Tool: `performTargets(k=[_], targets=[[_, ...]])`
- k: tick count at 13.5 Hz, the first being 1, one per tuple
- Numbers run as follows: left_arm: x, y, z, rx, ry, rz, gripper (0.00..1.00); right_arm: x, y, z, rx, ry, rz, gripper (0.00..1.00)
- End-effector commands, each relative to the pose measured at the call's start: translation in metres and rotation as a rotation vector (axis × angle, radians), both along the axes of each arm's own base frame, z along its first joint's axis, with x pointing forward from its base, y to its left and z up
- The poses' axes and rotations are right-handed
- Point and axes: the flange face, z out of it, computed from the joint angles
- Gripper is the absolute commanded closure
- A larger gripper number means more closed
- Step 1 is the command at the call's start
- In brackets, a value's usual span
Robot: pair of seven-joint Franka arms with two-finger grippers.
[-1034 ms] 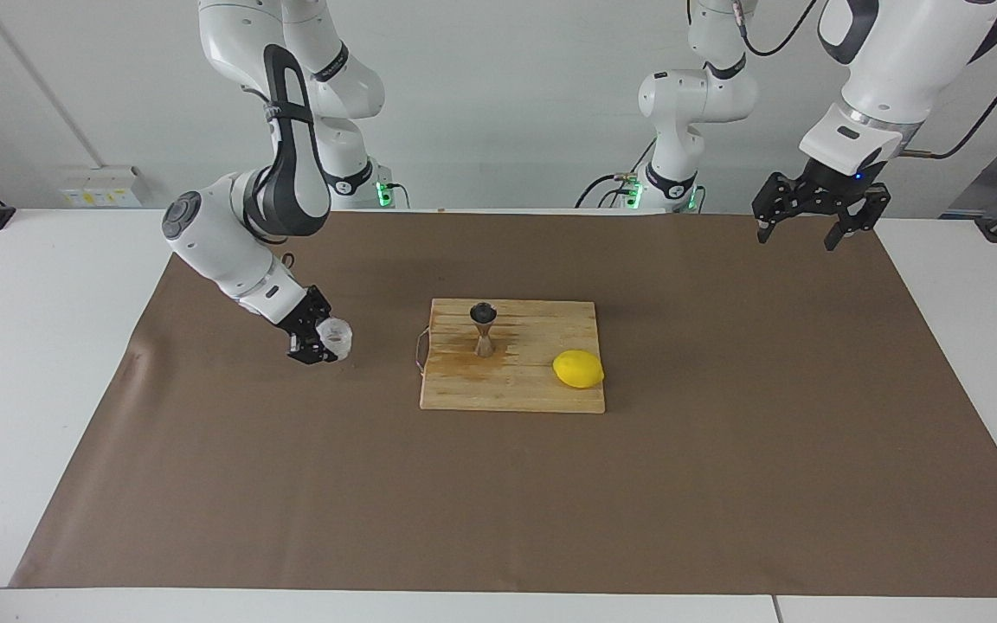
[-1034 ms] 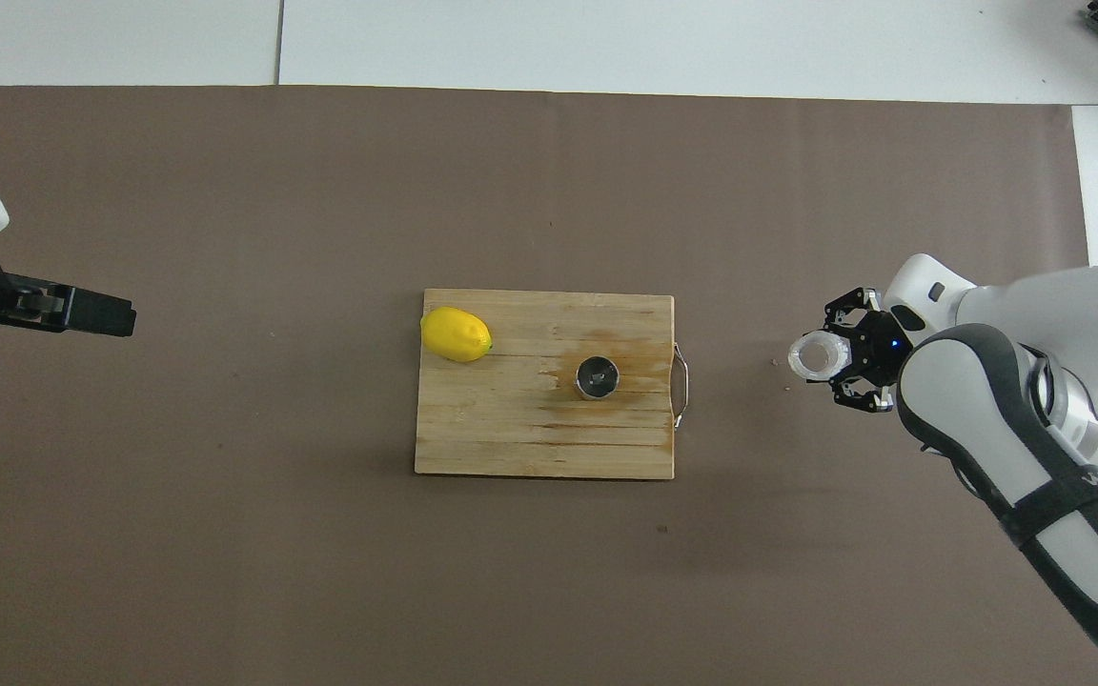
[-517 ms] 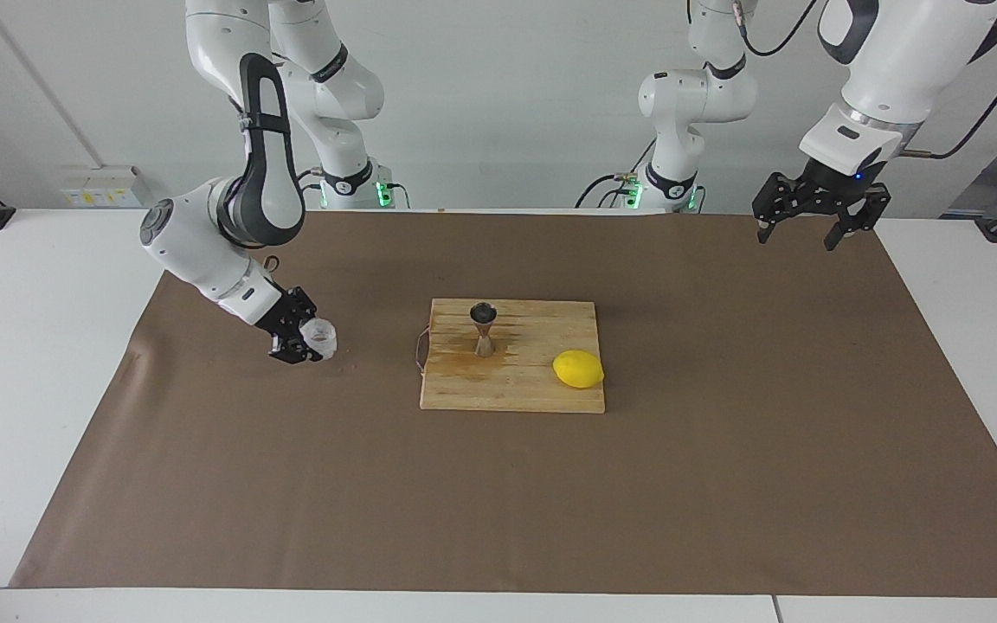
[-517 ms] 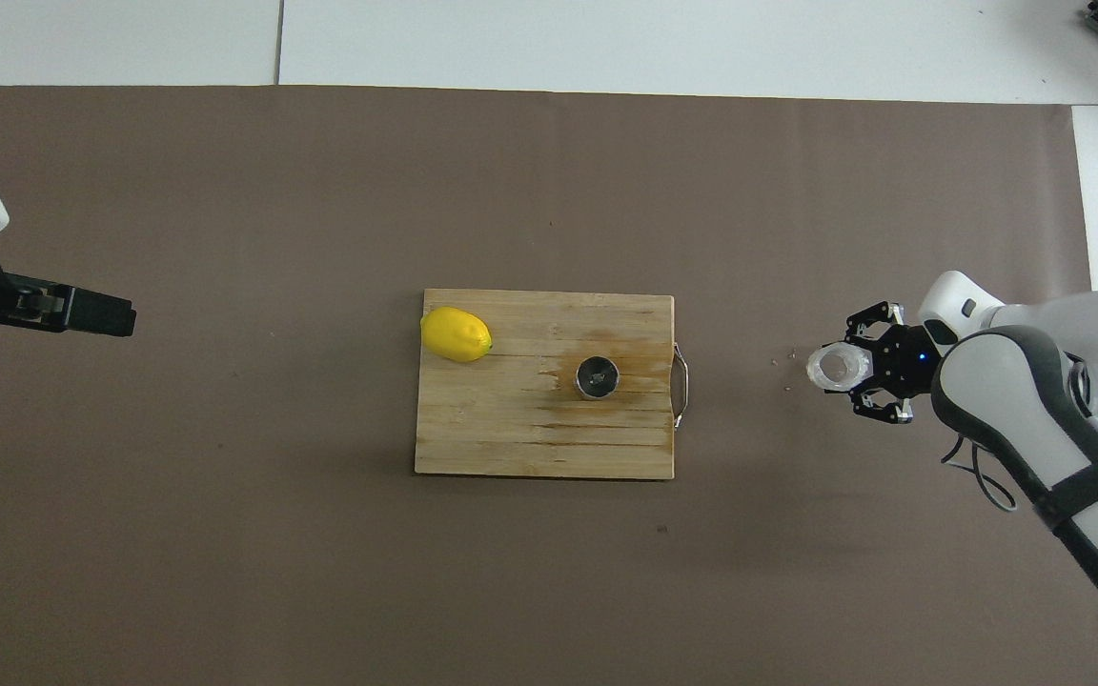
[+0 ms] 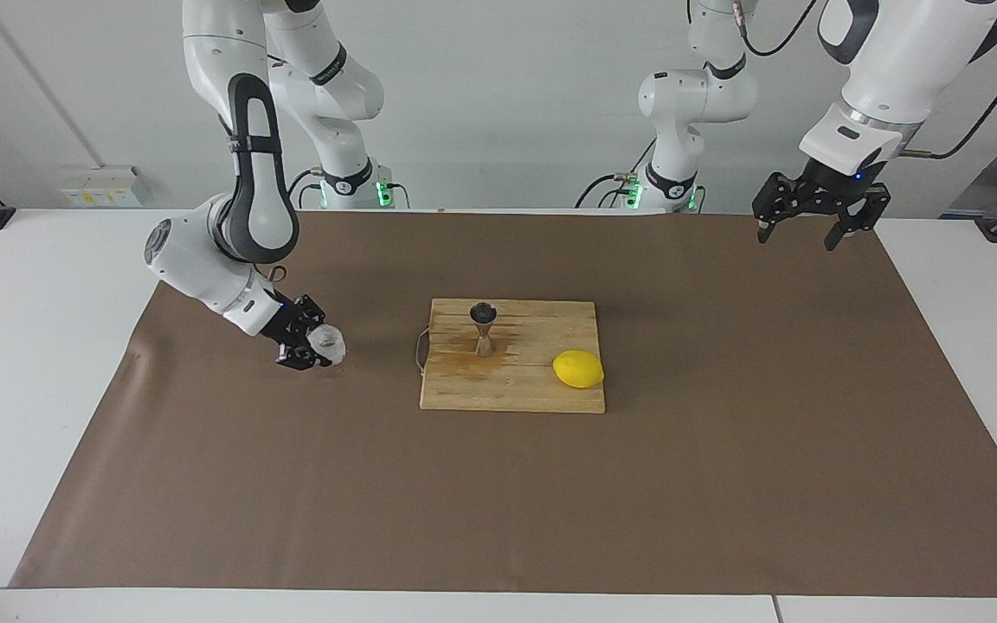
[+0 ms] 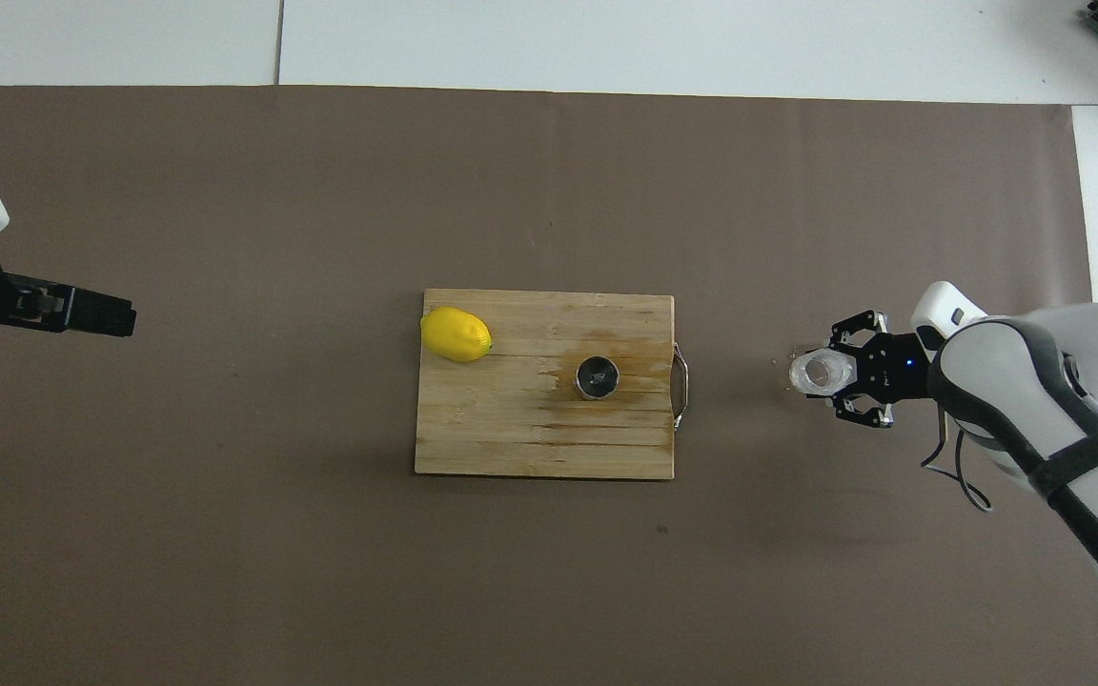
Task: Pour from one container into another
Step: 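Lower the white cup upright onto the table with the right gripper, then open the right gripper and lift it away from the cup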
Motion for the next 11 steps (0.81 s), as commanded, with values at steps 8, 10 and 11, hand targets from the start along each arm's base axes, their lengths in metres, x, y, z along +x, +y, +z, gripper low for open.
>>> performTargets(k=[8, 10, 11], targets=[[-0.005, 0.003, 0.001, 0.01, 0.003, -0.007, 0.0, -0.011, -0.021, -0.014, 0.02, -0.021, 0.0, 0.5], [-0.005, 0.003, 0.001, 0.01, 0.003, -0.008, 0.0, -0.01, -0.021, -0.013, 0.025, -0.02, -0.001, 0.04], [-0.005, 0.003, 0.001, 0.01, 0.003, -0.007, 0.0, -0.01, -0.021, -0.011, 0.025, -0.023, -0.002, 0.0]])
